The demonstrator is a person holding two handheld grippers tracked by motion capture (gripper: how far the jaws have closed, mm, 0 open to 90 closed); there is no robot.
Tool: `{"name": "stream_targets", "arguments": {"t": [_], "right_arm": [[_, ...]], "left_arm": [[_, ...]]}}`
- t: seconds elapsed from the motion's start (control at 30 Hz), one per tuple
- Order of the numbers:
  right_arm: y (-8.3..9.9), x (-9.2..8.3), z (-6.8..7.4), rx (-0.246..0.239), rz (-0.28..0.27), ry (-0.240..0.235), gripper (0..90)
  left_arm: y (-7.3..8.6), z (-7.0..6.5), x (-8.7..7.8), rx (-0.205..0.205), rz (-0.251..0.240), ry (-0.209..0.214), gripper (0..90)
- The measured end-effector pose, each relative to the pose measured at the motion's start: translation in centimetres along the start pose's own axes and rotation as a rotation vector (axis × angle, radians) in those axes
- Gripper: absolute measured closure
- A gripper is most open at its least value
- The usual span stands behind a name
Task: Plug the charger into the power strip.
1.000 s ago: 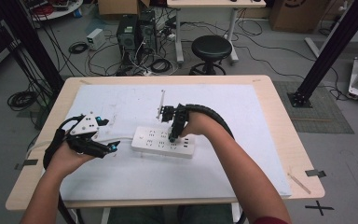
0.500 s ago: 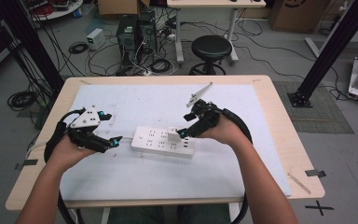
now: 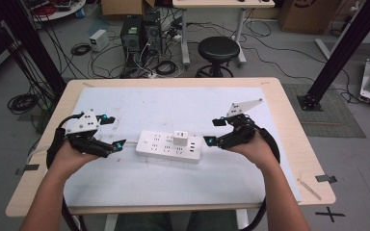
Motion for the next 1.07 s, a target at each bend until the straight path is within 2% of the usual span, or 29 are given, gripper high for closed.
{"name": "stream_targets", "arguments": {"t": [0.07,0.2,0.5,0.57,1.07], "right_arm": [[0.9,-0.9,-0.4,0.029,-0.042,0.009,19.6],[1.5,-1.6,-0.7,0.042,-0.086,0.015,19.6],[1.9,-1.7,-0.7,0.058,-0.084,0.019,19.6],[1.8,-1.6,-0.6,0.045,-0.076,0.022,19.6],[1.4,-1.4,-0.6,0.052,-0.069,0.027,19.6]], "left_arm": [[0.6,0.2,0.0,-0.007,-0.001,-0.002,14.9],[1.2,0.5,-0.1,-0.016,0.01,-0.007,14.9],[1.4,0.6,-0.1,-0.021,0.009,-0.009,14.9],[1.4,0.7,0.0,-0.02,0.011,-0.012,14.9],[1.4,0.8,0.0,-0.021,0.018,-0.016,14.9]]}}
Point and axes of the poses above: each handheld gripper's, and its own axes: x roughly forward along the jaws, y roughly out of its underside, z roughly to its left, the point moved 6 cm from there along x, roughly forward along the jaws, and after that the axes turned 10 degrees about y, right-handed, at the moved point
